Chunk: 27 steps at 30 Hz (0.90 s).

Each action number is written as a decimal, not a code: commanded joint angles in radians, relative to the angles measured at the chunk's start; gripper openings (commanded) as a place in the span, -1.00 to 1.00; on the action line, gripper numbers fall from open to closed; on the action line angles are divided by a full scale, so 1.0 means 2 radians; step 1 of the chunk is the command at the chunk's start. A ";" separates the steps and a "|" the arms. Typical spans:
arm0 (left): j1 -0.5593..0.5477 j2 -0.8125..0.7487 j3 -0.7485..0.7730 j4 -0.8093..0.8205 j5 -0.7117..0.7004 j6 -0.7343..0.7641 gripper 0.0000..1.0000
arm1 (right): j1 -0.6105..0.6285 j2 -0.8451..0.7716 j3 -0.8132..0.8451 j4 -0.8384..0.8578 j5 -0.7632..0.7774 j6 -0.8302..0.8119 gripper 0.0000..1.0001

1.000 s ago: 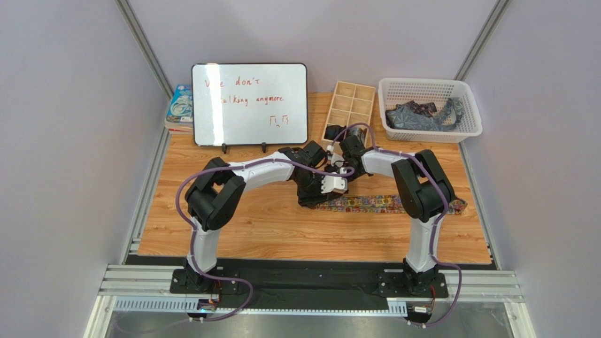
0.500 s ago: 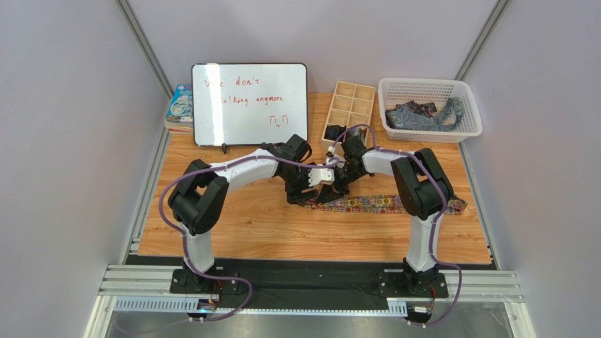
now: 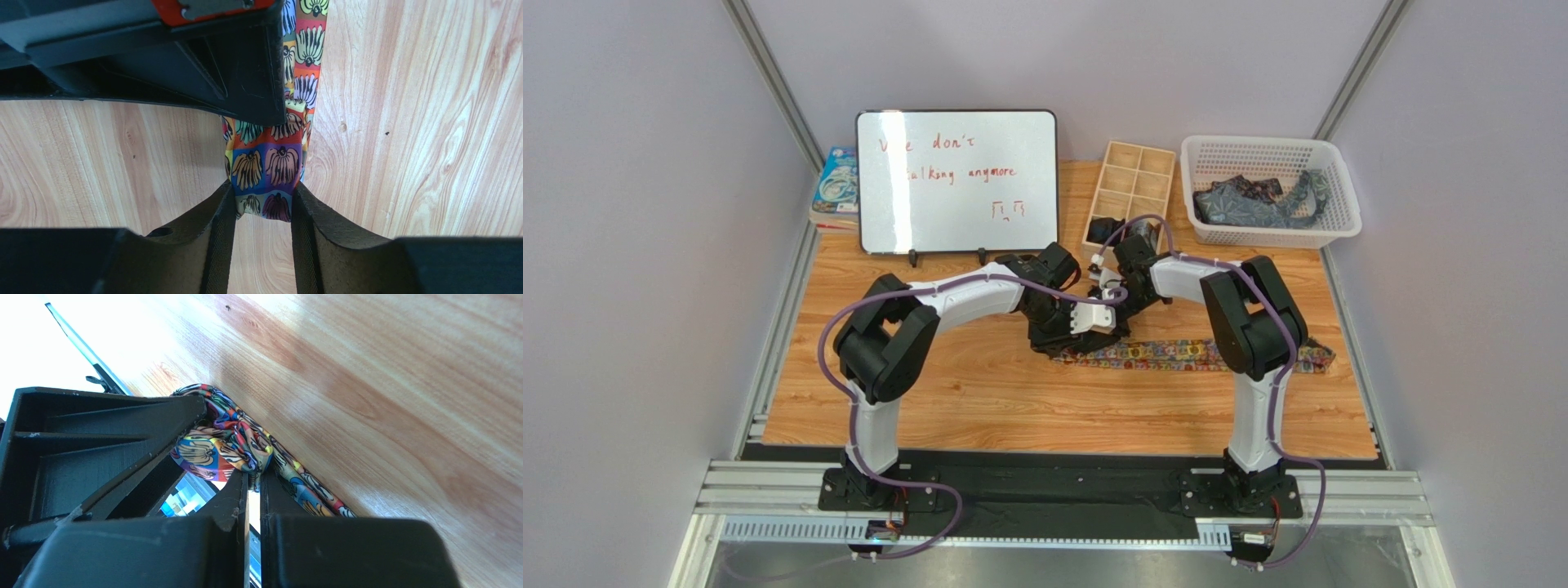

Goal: Roll the ties
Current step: Roll the tie at the center of the board.

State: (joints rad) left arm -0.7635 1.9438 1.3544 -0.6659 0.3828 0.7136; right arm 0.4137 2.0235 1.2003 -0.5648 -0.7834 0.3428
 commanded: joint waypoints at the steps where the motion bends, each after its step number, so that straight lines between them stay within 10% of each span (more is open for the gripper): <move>1: -0.002 -0.033 0.014 0.026 0.053 -0.015 -0.20 | 0.006 0.025 -0.015 -0.007 0.079 -0.023 -1.00; 9: -0.005 -0.004 0.055 0.018 0.061 -0.062 0.11 | 0.003 0.013 -0.024 0.008 0.066 -0.011 -1.00; 21: 0.134 -0.091 -0.047 0.082 0.128 -0.455 0.43 | -0.001 0.021 -0.044 0.083 0.048 0.044 -1.00; 27: 0.136 -0.091 -0.095 0.139 0.126 -0.531 0.47 | 0.002 0.034 -0.033 0.091 0.040 0.052 -1.00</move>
State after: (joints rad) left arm -0.4797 1.7847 1.1999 -0.4877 0.5991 -0.1574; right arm 0.4053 2.0304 1.1435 -0.4335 -0.8528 0.4530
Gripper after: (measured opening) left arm 0.718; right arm 0.025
